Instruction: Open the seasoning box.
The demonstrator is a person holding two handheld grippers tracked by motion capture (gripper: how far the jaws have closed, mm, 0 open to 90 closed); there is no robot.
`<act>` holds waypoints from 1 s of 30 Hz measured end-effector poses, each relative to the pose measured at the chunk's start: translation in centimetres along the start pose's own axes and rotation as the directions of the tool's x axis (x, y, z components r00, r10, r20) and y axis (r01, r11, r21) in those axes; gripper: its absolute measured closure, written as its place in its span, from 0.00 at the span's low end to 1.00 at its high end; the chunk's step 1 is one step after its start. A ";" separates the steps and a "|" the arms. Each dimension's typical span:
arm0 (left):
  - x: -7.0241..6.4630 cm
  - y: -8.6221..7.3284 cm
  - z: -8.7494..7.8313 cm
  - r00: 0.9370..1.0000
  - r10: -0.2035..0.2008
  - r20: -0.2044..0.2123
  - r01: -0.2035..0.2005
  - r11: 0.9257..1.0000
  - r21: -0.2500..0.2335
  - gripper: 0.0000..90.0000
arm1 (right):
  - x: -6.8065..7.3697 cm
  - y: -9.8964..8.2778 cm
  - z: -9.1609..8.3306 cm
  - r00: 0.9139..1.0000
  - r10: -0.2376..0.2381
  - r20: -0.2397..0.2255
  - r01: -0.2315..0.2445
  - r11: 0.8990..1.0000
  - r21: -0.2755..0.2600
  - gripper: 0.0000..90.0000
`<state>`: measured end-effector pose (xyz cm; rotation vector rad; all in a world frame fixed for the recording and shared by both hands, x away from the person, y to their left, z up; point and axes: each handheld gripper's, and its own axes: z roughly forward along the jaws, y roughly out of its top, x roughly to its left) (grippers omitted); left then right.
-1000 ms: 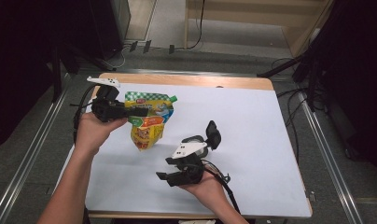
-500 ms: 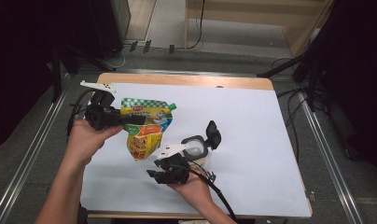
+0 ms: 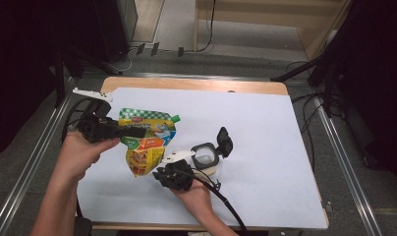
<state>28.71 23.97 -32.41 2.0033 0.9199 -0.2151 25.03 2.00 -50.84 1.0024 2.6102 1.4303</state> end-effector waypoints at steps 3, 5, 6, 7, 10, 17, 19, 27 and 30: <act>-0.2 -0.1 0.0 1.000 0.000 0.002 0.000 1.000 0.014 1.00 | 0.1 -0.1 0.5 1.000 -0.010 0.020 0.010 1.000 -0.004 0.91; -0.3 -0.2 0.0 1.000 0.000 0.008 -0.001 1.000 0.021 1.00 | 0.1 -0.1 0.8 0.999 -0.016 0.040 0.016 1.000 -0.010 0.91; -0.3 -0.2 0.0 1.000 0.000 0.009 0.000 1.000 0.022 1.00 | 0.0 -0.2 0.9 0.998 -0.014 0.058 0.015 1.000 -0.013 0.91; -0.4 -0.2 0.0 1.000 -0.001 0.013 0.000 1.000 0.026 1.00 | 0.0 -0.2 0.9 0.998 -0.014 0.067 0.015 1.000 -0.016 0.91; -0.4 -0.2 0.0 1.000 -0.001 0.023 0.000 1.000 0.025 1.00 | -0.1 -0.1 0.8 0.995 -0.016 0.099 0.020 0.999 -0.042 0.94; -0.3 -0.2 0.0 0.998 -0.018 0.063 0.017 1.000 0.026 1.00 | -0.2 -0.3 0.3 0.991 -0.001 0.136 0.012 0.996 -0.086 1.00; -0.3 -0.2 0.0 0.997 -0.019 0.074 0.017 1.000 0.020 1.00 | -0.4 -0.5 0.2 0.990 0.011 0.143 0.002 0.996 -0.092 1.00; -0.2 -0.2 -0.4 0.991 -0.028 0.131 0.032 0.999 -0.027 1.00 | -0.5 -0.9 -0.1 0.990 0.007 0.139 0.012 0.990 -0.138 1.00; -0.1 -0.2 -0.5 0.989 -0.034 0.145 0.040 0.999 -0.035 1.00 | -0.2 -0.8 -0.3 0.989 -0.010 0.146 0.035 0.985 -0.168 1.00</act>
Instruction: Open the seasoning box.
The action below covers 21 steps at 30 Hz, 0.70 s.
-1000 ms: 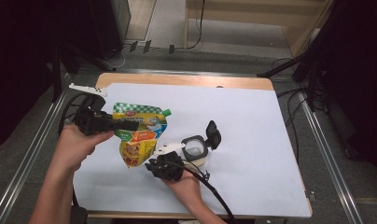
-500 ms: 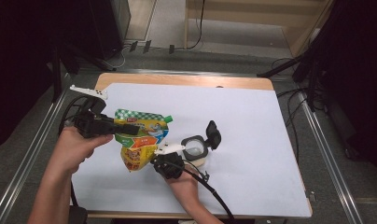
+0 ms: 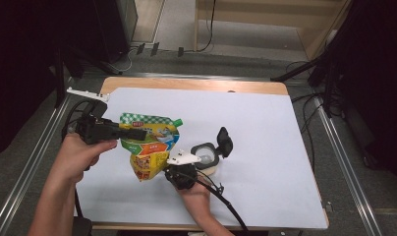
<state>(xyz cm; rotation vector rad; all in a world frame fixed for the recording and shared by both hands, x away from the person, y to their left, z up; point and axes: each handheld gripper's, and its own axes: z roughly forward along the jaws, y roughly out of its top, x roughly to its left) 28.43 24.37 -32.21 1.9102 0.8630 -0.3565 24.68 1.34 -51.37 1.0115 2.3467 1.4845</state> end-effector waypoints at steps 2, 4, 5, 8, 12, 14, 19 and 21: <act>0.0 0.0 -0.2 1.000 -0.003 0.016 0.003 1.000 -0.010 1.00 | 0.0 0.1 0.0 1.000 0.003 -0.005 -0.003 1.000 -0.007 1.00; 0.1 0.0 -0.2 0.999 -0.009 0.031 0.009 1.000 -0.010 1.00 | -0.1 0.1 -0.1 1.000 -0.002 -0.003 0.002 1.000 -0.023 1.00; 0.2 -0.1 -0.2 0.999 -0.018 0.042 0.019 1.000 -0.015 1.00 | 0.0 0.2 -0.1 1.000 0.000 -0.009 -0.001 0.999 -0.036 1.00; 0.4 -0.1 -0.2 0.999 -0.029 0.040 0.030 0.999 -0.018 1.00 | 0.1 0.2 0.0 1.000 -0.008 -0.017 0.007 0.999 -0.047 1.00; 0.6 -0.1 0.0 0.999 -0.035 -0.016 0.034 0.999 -0.017 1.00 | 0.3 0.1 0.1 1.000 -0.001 -0.018 0.000 1.000 -0.026 1.00; 0.7 -0.1 0.2 0.999 -0.034 -0.036 0.033 0.999 -0.019 1.00 | 0.4 -0.1 0.1 1.000 -0.016 -0.024 0.016 1.000 -0.006 1.00; 0.6 0.0 0.9 0.997 -0.012 -0.079 0.011 1.000 -0.022 0.99 | 0.9 -0.2 0.0 0.997 -0.054 -0.052 0.055 0.998 0.009 1.00; 0.5 0.1 1.4 0.995 -0.006 -0.097 0.005 1.000 -0.007 0.98 | 1.0 -0.1 0.0 0.996 -0.056 -0.064 0.057 0.998 0.017 1.00</act>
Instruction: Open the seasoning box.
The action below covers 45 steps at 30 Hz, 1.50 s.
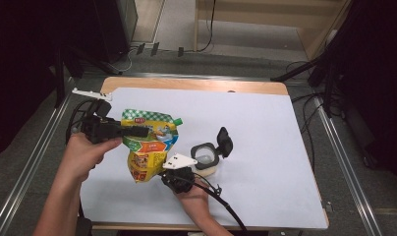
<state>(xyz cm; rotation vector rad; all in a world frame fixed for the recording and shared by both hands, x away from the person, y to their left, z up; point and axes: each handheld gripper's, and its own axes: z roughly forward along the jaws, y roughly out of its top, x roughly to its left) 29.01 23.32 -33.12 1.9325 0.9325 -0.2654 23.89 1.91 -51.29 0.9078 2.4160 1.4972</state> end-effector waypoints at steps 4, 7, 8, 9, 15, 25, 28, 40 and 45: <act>-0.2 0.0 1.3 1.000 0.018 -0.025 -0.018 1.000 0.026 0.94 | -0.1 0.0 -0.3 1.000 -0.017 -0.007 0.017 1.000 0.017 0.99; -0.3 0.1 2.0 0.999 0.029 -0.034 -0.027 0.999 0.039 0.94 | -0.1 0.1 -0.6 1.000 -0.023 -0.007 0.024 0.999 0.032 0.96; -0.4 0.1 2.2 0.999 0.036 -0.034 -0.034 0.998 0.045 0.94 | -0.1 0.1 -0.7 0.999 -0.038 -0.010 0.038 0.998 0.040 0.96; -0.5 0.2 2.3 0.998 0.041 -0.037 -0.040 0.998 0.048 0.94 | 0.0 0.1 -0.9 0.999 -0.053 -0.010 0.053 0.997 0.051 0.96; -0.7 0.5 3.1 0.996 0.071 -0.047 -0.068 0.996 0.066 0.94 | 0.2 0.3 -1.6 0.997 -0.068 -0.037 0.071 0.994 0.079 0.96; -1.2 1.1 4.4 0.995 0.086 -0.056 -0.081 0.993 0.085 0.92 | 0.6 0.7 -3.1 0.995 -0.075 -0.059 0.080 0.993 0.086 0.90; -1.5 1.4 5.2 0.993 0.102 -0.066 -0.094 0.990 0.108 0.91 | 0.7 0.8 -3.5 0.994 -0.081 -0.071 0.087 0.992 0.090 0.88; -2.2 2.3 8.0 0.991 0.118 -0.070 -0.101 0.972 0.211 0.88 | 1.3 0.5 -4.9 0.993 -0.074 -0.092 0.083 0.992 0.094 0.80; -2.4 2.3 8.6 0.985 0.159 -0.074 -0.140 0.967 0.213 0.85 | 1.6 0.7 -5.0 0.990 -0.077 -0.118 0.088 0.992 0.094 0.81</act>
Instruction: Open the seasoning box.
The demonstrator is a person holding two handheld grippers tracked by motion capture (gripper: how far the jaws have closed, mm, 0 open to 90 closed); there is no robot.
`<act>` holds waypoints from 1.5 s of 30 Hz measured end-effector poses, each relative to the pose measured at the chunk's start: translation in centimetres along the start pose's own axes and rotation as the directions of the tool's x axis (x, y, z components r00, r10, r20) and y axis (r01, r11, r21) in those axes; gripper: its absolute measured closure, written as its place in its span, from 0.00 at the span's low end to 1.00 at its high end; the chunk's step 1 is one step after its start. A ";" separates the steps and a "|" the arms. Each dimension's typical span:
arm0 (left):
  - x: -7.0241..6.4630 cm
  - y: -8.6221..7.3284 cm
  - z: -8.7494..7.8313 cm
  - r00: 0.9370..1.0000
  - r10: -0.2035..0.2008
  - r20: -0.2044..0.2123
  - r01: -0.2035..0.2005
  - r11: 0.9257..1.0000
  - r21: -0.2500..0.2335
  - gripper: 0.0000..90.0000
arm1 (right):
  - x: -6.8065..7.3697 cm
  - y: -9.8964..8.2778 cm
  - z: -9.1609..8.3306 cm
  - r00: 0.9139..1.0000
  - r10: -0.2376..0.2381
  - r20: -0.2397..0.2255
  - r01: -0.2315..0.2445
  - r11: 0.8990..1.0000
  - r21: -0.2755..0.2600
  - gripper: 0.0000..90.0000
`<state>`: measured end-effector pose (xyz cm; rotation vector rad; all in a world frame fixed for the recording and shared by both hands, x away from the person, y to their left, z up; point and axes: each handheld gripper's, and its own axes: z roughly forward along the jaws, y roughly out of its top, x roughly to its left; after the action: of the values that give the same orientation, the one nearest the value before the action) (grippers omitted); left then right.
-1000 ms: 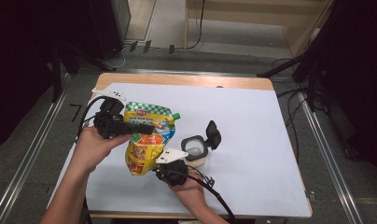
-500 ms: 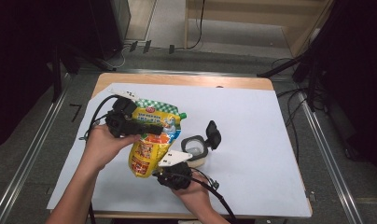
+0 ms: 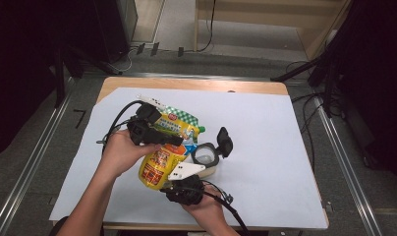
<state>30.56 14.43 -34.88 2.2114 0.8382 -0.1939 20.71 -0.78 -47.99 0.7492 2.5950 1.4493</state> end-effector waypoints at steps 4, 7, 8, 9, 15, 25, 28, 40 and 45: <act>-0.3 -0.2 0.5 0.999 0.034 0.000 -0.034 0.999 0.007 0.83 | 0.3 -0.1 0.1 1.000 -0.013 -0.010 0.013 1.000 0.008 0.81; -0.3 -0.3 1.0 0.999 0.037 -0.005 -0.037 0.999 0.021 0.82 | 0.5 -0.1 0.3 1.000 -0.018 -0.014 0.019 1.000 0.016 0.80; -0.3 -0.4 1.1 0.999 0.036 -0.006 -0.036 0.999 0.027 0.82 | 0.6 -0.1 0.3 1.000 -0.025 -0.014 0.025 0.999 0.020 0.80; -0.3 -0.4 1.3 0.999 0.035 -0.007 -0.035 0.999 0.026 0.82 | 0.8 -0.1 0.3 0.999 -0.028 -0.018 0.029 0.999 0.024 0.79; -0.3 -0.5 2.1 0.999 0.036 -0.011 -0.035 0.998 0.043 0.82 | 1.6 -0.1 0.5 0.998 -0.052 -0.039 0.053 0.998 0.038 0.79; -0.1 -0.6 3.0 1.000 -0.010 -0.012 0.011 0.996 0.089 0.83 | 2.3 -0.2 0.9 0.997 -0.057 -0.051 0.060 0.996 0.061 0.81; -0.1 -0.5 3.2 1.000 -0.009 -0.009 0.010 0.995 0.099 0.83 | 2.3 -0.3 1.0 0.997 -0.059 -0.054 0.062 0.996 0.056 0.81; 0.2 -0.2 3.4 0.997 -0.052 0.048 0.047 0.994 0.101 0.80 | 2.7 0.0 0.6 0.994 -0.064 -0.087 0.067 0.997 0.031 0.81; 0.3 0.0 3.9 0.997 -0.064 0.032 0.059 0.989 0.137 0.80 | 3.5 0.3 0.6 0.991 -0.100 -0.092 0.102 0.994 0.026 0.81</act>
<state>31.20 11.82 -37.75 2.3022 0.8976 -0.3296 17.97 1.41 -47.46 0.5584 2.6840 1.4509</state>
